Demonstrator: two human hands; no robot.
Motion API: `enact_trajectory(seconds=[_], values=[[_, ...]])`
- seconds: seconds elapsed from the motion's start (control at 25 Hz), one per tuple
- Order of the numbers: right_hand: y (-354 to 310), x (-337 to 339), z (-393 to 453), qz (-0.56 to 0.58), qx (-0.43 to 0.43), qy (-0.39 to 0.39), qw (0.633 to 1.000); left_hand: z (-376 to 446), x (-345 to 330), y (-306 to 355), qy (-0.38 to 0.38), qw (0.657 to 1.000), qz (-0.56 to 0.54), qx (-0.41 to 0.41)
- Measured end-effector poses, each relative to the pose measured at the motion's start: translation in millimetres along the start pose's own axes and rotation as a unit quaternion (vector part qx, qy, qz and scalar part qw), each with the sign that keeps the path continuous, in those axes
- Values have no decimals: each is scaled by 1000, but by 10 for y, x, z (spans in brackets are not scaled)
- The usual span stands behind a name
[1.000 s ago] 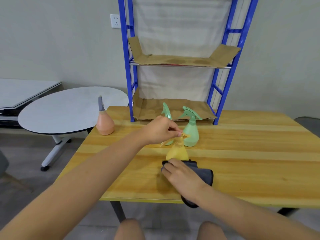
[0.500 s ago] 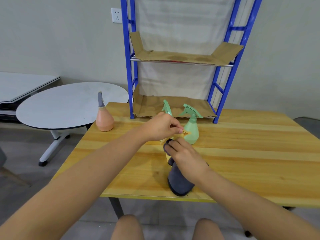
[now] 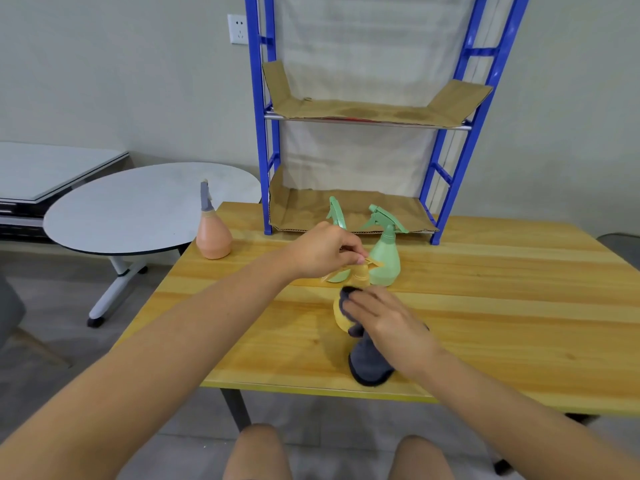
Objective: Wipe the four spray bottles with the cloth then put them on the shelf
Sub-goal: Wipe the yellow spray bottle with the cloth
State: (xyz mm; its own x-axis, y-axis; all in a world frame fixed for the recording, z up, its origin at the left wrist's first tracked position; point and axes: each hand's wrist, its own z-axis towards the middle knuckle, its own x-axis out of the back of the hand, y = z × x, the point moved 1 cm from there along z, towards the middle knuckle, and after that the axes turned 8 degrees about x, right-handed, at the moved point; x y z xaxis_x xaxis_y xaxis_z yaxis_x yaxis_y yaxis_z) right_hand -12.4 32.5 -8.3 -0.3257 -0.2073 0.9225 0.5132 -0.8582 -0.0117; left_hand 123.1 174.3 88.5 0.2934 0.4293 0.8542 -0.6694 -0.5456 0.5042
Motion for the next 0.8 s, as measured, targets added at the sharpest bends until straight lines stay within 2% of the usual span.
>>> enact_trajectory(seconds=[0.12,0.16,0.28,0.36,0.4,0.52,0.72,0.8], values=[[-45,-112,-181,-24,135,-82,987,-17,1,0,-5,1000,-2,3],[20,-75,-193,-22,121,-72,990,-20,4,2,-5,1000,-4,3],[256,117,-76,20,17,29,999,-28,25,0,-3,1000,-7,-1],[296,135,-86,70,54,50,995,-36,27,-3,-3,1000,-13,0],[273,76,-132,74,104,28,991,-40,24,-5,-4,1000,-17,2],[126,3,-277,-16,191,-43,981,-47,11,6,-5,1000,-23,7],[376,-6,-198,7,118,27,993,-18,-3,35,-11,1000,-18,3],[379,-75,-268,-19,130,17,991,-1,-9,40,-12,1000,-19,9]])
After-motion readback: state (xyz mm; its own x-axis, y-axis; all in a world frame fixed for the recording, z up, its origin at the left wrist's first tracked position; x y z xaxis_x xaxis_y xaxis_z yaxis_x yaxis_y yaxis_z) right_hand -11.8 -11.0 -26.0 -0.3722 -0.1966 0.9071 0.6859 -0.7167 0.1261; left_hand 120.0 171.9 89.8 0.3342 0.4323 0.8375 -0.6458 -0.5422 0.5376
